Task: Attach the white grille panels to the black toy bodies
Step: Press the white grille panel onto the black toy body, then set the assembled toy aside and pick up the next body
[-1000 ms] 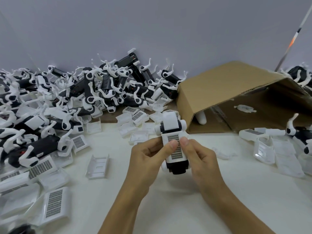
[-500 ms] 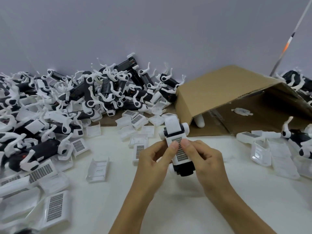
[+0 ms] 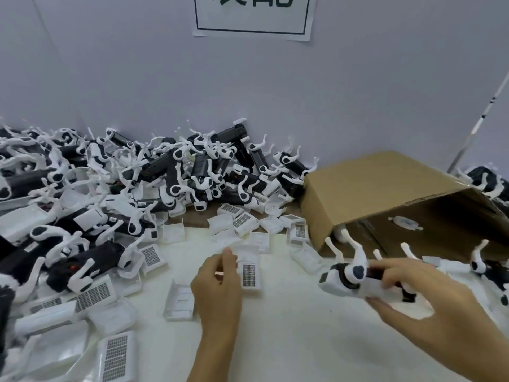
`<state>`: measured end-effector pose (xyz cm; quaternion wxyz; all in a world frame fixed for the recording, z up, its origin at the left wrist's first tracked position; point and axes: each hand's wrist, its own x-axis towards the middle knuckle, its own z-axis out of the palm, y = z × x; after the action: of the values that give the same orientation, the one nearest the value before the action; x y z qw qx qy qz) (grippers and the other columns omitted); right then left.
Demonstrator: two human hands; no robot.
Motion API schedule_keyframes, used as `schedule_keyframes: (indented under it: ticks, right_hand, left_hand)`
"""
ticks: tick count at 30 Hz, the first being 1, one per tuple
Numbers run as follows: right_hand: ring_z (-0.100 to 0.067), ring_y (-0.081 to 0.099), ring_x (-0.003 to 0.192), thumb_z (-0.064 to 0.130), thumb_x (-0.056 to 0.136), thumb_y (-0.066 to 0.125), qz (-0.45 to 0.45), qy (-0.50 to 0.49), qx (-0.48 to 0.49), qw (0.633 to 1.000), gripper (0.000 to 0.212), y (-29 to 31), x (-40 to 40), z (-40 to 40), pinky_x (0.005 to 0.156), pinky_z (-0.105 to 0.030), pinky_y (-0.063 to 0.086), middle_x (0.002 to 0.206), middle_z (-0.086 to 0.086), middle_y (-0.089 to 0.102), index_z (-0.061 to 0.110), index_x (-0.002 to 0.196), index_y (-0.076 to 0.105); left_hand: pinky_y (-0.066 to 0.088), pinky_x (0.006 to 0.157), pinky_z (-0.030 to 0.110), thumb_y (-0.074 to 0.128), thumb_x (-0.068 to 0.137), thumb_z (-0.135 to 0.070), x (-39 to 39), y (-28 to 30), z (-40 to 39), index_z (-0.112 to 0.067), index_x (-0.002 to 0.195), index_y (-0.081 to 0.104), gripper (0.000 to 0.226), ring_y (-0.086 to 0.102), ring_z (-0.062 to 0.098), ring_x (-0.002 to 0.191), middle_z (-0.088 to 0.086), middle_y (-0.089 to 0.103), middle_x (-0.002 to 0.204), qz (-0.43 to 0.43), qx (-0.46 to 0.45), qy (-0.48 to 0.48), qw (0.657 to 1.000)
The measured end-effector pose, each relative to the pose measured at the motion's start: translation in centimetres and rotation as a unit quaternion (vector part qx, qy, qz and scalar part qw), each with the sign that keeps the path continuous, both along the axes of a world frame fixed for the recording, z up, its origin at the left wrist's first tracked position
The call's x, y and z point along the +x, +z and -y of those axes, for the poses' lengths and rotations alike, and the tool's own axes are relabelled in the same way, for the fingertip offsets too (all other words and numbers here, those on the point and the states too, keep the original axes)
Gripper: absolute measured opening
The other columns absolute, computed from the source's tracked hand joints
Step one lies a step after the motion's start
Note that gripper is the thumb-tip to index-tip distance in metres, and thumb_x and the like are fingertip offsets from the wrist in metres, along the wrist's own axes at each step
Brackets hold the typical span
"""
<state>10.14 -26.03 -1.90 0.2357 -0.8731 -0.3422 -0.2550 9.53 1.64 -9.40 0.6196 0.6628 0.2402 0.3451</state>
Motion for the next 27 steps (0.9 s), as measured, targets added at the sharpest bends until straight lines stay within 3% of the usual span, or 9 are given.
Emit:
schedule_keyframes:
  ticks: [5,7,9,12,14,18,20,23,27]
  right_hand:
    - [-0.016,0.063,0.100,0.044,0.088,0.070,0.190,-0.072,-0.129,0.971,0.039,6.7,3.3,9.3,0.091,-0.038,0.053,0.109,-0.003,0.070,0.008,0.075,0.067]
    - [-0.028,0.063,0.100,0.067,0.091,0.057,0.151,-0.199,-0.066,0.966,0.059,11.0,5.3,13.3,0.088,-0.054,0.053,0.109,-0.006,0.066,0.009,0.078,0.064]
    - [-0.038,0.060,0.106,0.099,0.069,0.037,0.071,-0.363,-0.039,0.928,0.095,15.5,7.1,15.9,0.094,-0.062,0.048,0.114,-0.012,0.065,0.011,0.089,0.068]
    - [-0.045,0.054,0.126,0.105,0.038,0.039,-0.076,-0.473,-0.027,0.877,0.138,17.8,8.7,17.4,0.111,-0.060,0.039,0.137,-0.024,0.059,0.002,0.128,0.064]
    - [-0.038,0.059,0.124,0.088,0.059,0.055,-0.107,-0.459,-0.064,0.880,0.105,16.8,8.5,15.0,0.110,-0.051,0.043,0.138,-0.017,0.062,0.008,0.127,0.066]
    - [-0.004,0.067,0.097,0.051,0.087,0.069,-0.131,-0.293,-0.077,0.944,0.032,12.7,8.2,7.4,0.089,-0.023,0.051,0.105,0.010,0.074,0.025,0.104,0.078]
    - [0.004,0.066,0.087,0.045,0.090,0.070,-0.137,-0.164,-0.075,0.974,0.025,10.5,7.9,2.5,0.081,-0.015,0.051,0.096,0.015,0.075,0.024,0.101,0.079]
    - [-0.003,0.061,0.081,0.036,0.094,0.069,-0.122,-0.010,-0.124,0.985,0.021,7.0,8.9,-4.7,0.078,-0.022,0.048,0.093,0.007,0.076,0.017,0.099,0.078]
    - [-0.020,0.063,0.108,0.016,0.097,0.055,-0.163,0.024,-0.112,0.980,0.025,3.4,12.6,-13.1,0.095,-0.041,0.051,0.118,-0.005,0.071,0.010,0.115,0.072]
  left_hand:
    - [0.043,0.064,0.026,0.060,0.099,-0.028,0.3,-0.5,-0.2,-0.020,0.073,0.070,0.030,0.066,0.018,0.078,-0.001,0.071,0.077,-0.022,0.031,-0.008,0.999]
    - [0.042,0.064,0.024,0.061,0.099,-0.028,0.4,-0.2,0.1,-0.019,0.074,0.070,0.028,0.065,0.017,0.077,-0.001,0.071,0.078,-0.025,0.029,-0.017,0.999]
    - [0.041,0.064,0.021,0.062,0.098,-0.027,0.3,0.0,0.3,-0.016,0.077,0.071,0.026,0.062,0.013,0.076,0.000,0.071,0.079,-0.035,0.030,-0.032,0.998]
    - [0.039,0.064,0.006,0.064,0.097,-0.024,0.0,0.6,0.5,-0.009,0.078,0.072,0.025,0.058,0.012,0.072,0.006,0.070,0.079,-0.046,0.040,-0.036,0.997]
    - [0.037,0.062,0.003,0.065,0.096,-0.024,-0.1,0.8,0.6,-0.008,0.078,0.072,0.025,0.056,0.016,0.069,0.009,0.070,0.079,-0.050,0.042,-0.034,0.997]
    - [0.035,0.076,0.032,0.065,0.095,-0.029,0.1,1.1,0.8,-0.012,0.080,0.072,0.024,0.057,0.031,0.077,0.009,0.070,0.084,-0.079,0.035,-0.041,0.995]
    - [0.037,0.079,0.035,0.065,0.095,-0.030,0.2,1.0,0.8,-0.014,0.080,0.072,0.024,0.059,0.032,0.079,0.008,0.071,0.086,-0.082,0.035,-0.038,0.995]
    - [0.037,0.079,0.034,0.065,0.094,-0.031,0.3,0.9,0.9,-0.016,0.077,0.071,0.024,0.060,0.026,0.076,0.006,0.073,0.084,-0.081,0.037,-0.041,0.995]
    - [0.042,0.067,0.025,0.066,0.095,-0.030,0.8,0.7,0.6,-0.016,0.073,0.072,0.026,0.061,0.017,0.075,0.002,0.072,0.080,-0.074,0.026,-0.039,0.996]
